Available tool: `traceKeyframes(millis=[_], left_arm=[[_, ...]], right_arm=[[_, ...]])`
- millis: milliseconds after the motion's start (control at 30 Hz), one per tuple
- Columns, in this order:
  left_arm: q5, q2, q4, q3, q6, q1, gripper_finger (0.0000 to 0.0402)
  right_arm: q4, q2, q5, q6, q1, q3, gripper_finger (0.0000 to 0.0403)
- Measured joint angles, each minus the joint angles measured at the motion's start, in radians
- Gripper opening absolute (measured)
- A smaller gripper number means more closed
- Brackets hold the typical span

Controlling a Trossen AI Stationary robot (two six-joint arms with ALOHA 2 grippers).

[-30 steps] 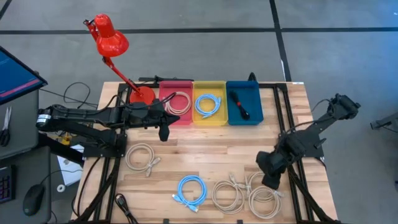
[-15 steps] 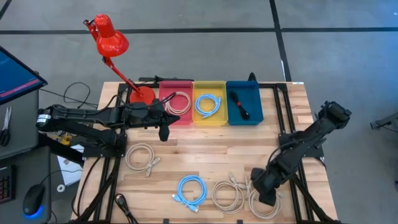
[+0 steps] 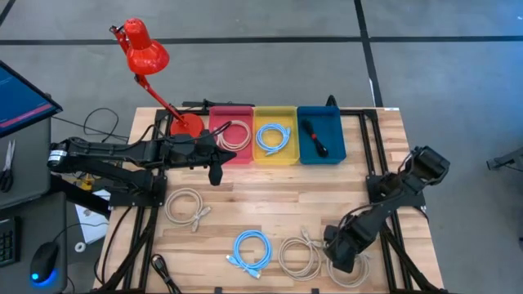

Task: Pick & Place USB Port
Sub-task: Put the brown charger cable into the red bin

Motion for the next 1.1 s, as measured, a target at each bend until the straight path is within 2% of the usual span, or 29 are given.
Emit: traceKeyframes(millis=[167, 333, 400, 700, 900, 1100], left_arm=[[0.000, 0.000, 0.000, 0.000, 0.000, 0.000, 0.0010], [0.000, 0.000, 0.000, 0.000, 0.000, 0.000, 0.0010], [0.000, 0.000, 0.000, 0.000, 0.000, 0.000, 0.0010], [0.000, 0.000, 0.000, 0.000, 0.000, 0.000, 0.0010], [0.000, 0.000, 0.000, 0.000, 0.000, 0.000, 0.0010], [0.000, 0.000, 0.000, 0.000, -0.004, 0.000, 0.0010]], right_arm=[[0.008, 0.025, -0.003, 0.004, 0.000, 0.000, 0.0131], [-0.002, -0.002, -0.001, -0.003, -0.001, 0.000, 0.0042], [-0.006, -0.022, 0.001, -0.004, -0.001, 0.000, 0.0021], [-0.012, -0.200, 0.005, -0.024, -0.049, 0.000, 0.0020], [-0.074, -0.346, 0.091, -0.036, -0.134, 0.001, 0.0020], [-0.108, -0.459, 0.225, -0.079, -0.237, 0.001, 0.0020]])
